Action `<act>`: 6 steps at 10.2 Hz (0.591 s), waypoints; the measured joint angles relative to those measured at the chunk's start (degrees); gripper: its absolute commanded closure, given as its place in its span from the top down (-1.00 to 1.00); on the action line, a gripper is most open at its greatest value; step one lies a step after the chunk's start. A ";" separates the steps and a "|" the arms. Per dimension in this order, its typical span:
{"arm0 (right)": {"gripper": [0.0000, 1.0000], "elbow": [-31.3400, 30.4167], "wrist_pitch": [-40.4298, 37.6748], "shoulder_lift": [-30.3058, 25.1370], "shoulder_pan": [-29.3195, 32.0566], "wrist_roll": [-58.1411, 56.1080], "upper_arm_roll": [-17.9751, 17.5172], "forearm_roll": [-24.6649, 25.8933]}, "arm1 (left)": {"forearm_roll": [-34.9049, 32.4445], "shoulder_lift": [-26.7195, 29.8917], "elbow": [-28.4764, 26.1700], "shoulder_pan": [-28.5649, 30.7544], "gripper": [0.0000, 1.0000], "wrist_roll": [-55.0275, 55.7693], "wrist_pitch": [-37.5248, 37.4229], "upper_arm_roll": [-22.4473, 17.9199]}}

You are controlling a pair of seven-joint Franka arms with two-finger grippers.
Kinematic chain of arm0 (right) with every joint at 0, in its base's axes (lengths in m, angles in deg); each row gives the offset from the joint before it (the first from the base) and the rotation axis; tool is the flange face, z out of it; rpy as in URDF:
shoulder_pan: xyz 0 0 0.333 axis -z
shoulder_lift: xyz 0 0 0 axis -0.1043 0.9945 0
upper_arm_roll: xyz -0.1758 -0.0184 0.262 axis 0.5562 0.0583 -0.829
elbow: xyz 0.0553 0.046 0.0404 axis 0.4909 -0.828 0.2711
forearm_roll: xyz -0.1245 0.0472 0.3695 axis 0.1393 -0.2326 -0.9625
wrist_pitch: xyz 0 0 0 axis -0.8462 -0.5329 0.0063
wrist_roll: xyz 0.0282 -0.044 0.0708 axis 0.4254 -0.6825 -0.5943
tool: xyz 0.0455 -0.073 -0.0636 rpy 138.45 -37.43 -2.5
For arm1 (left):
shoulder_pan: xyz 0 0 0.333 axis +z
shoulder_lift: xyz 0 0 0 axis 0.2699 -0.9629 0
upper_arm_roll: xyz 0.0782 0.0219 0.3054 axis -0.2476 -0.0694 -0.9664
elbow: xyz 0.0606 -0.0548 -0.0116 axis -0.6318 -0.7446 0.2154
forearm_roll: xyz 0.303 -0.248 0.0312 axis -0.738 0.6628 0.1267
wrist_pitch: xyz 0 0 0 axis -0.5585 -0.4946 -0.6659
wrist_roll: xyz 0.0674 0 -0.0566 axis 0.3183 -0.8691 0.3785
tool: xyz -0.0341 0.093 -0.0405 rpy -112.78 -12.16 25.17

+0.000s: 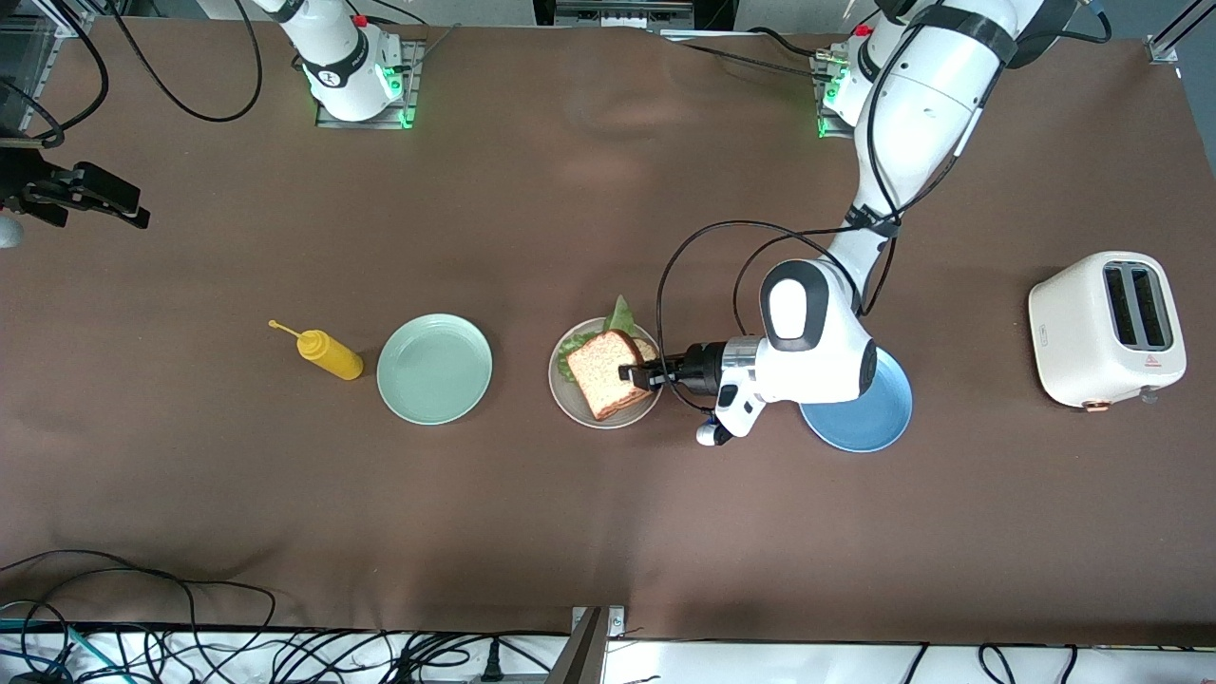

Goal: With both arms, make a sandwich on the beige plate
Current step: 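Lower the bread slice onto the lettuce on the beige plate, then open the left gripper to release the bread slice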

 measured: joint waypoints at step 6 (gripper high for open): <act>1.00 0.00 0.00 0.00 -0.01 0.00 0.00 0.00 | 0.00 -0.77 -0.14 1.01 0.29 0.06 0.01 -1.02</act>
